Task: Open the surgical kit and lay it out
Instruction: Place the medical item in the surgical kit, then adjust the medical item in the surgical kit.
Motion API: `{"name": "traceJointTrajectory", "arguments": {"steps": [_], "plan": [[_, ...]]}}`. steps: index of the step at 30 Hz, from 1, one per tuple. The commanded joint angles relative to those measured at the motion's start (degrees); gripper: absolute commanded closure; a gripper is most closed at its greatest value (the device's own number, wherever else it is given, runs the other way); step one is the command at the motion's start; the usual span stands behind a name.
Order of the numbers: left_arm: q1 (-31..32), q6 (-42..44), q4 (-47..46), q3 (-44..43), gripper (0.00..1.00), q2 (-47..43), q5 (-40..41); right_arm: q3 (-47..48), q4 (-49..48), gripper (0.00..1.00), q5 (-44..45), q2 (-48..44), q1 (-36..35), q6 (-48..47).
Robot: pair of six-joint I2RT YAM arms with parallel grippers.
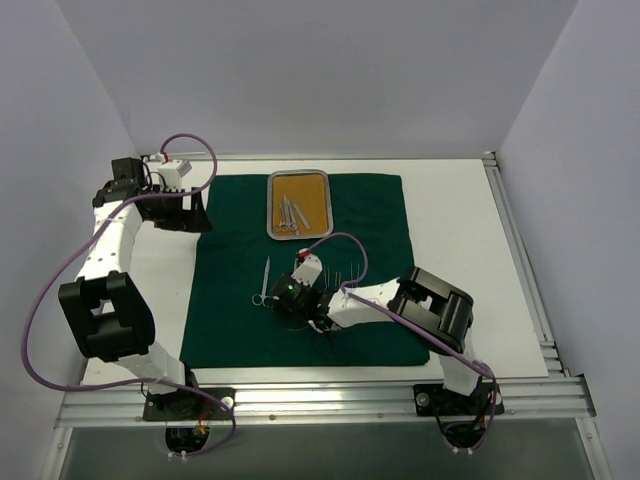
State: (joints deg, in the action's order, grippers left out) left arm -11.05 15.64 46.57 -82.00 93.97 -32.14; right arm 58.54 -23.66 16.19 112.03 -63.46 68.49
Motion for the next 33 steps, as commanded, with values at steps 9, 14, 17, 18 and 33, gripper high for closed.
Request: {"name": "traceJointTrajectory", "arguments": {"steps": [9, 14, 17, 18, 33], "plan": [[-0.6, 0.7, -1.7, -0.2, 0.06, -1.5, -2.2, 2.1, 7.7, 0.97, 3.5, -0.9, -0.2, -2.5], [-0.6, 0.7, -1.7, -0.2, 0.06, -1.4, -2.3, 2.2, 8.4, 0.94, 3.3, -1.0, -0.2, -2.9], [-0.7, 0.7, -1.7, -0.2, 0.06, -1.5, -2.3, 2.2, 9.0, 0.9, 4.6, -2.0, -0.3, -3.4], [-0.7, 0.7, -1.7, -0.2, 0.06, -1.4, -2.3, 2.3, 9.2, 0.89, 4.8, -2.2, -0.3, -3.5], [-0.7, 0.8, -1.3, -0.4, 0.06, -1.3, -2.0, 5.3, 12.7, 0.76, 6.9, -6.5, -1.3, -8.3]]}}
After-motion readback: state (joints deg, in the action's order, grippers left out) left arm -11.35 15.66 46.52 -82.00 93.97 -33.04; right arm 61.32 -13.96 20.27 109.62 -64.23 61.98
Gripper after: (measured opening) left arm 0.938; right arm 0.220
